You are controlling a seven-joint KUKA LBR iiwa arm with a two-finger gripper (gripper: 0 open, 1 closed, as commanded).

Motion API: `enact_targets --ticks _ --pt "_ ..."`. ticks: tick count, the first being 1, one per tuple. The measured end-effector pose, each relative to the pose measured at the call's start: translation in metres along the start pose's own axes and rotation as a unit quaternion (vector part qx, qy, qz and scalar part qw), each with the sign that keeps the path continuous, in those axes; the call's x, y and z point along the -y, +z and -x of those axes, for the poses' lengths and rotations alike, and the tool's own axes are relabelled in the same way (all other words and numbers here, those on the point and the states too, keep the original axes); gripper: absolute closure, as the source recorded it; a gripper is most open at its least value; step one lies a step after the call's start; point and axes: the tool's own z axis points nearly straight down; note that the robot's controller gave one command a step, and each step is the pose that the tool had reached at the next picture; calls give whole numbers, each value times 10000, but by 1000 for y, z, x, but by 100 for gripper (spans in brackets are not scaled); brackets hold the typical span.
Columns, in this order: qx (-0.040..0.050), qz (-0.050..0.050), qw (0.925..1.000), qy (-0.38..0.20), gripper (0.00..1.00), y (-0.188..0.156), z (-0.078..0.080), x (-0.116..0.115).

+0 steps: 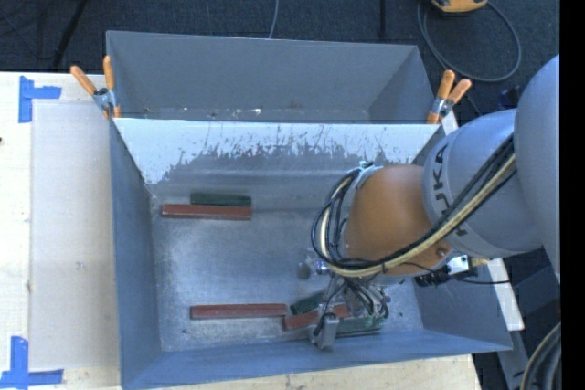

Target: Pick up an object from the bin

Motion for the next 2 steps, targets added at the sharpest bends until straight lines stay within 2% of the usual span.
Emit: enact_targets --ticks 1,2 --pt "-12 1 10000 33 0 5 4 0" --pt "-31 0 10000 20 100 0 0 0"
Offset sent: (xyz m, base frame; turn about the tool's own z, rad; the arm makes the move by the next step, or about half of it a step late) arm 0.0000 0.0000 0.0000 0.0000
